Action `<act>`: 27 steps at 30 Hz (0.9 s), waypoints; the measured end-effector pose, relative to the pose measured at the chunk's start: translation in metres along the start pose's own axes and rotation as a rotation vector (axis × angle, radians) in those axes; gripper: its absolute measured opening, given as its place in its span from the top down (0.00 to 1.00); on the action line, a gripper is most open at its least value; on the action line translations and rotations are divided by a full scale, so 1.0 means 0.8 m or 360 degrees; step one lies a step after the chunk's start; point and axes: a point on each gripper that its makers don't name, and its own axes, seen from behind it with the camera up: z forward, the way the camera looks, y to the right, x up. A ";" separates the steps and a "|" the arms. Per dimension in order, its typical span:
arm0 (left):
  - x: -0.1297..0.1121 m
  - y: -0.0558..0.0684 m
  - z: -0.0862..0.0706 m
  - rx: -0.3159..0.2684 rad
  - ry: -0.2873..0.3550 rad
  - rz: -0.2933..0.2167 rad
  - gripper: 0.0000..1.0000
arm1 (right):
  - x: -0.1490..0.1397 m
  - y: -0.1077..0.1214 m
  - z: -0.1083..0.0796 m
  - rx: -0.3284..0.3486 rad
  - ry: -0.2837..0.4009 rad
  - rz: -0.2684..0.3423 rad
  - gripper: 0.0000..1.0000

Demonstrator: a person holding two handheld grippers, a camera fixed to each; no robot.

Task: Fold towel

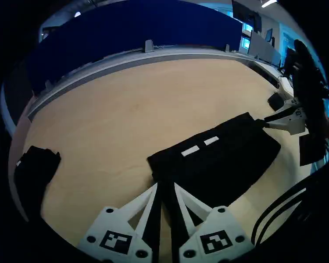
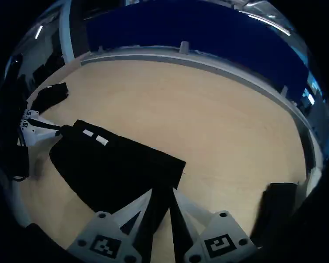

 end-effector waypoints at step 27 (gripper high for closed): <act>0.018 -0.038 -0.014 0.0120 0.0061 -0.0021 0.11 | 0.024 0.035 -0.004 -0.0199 0.0108 -0.0062 0.00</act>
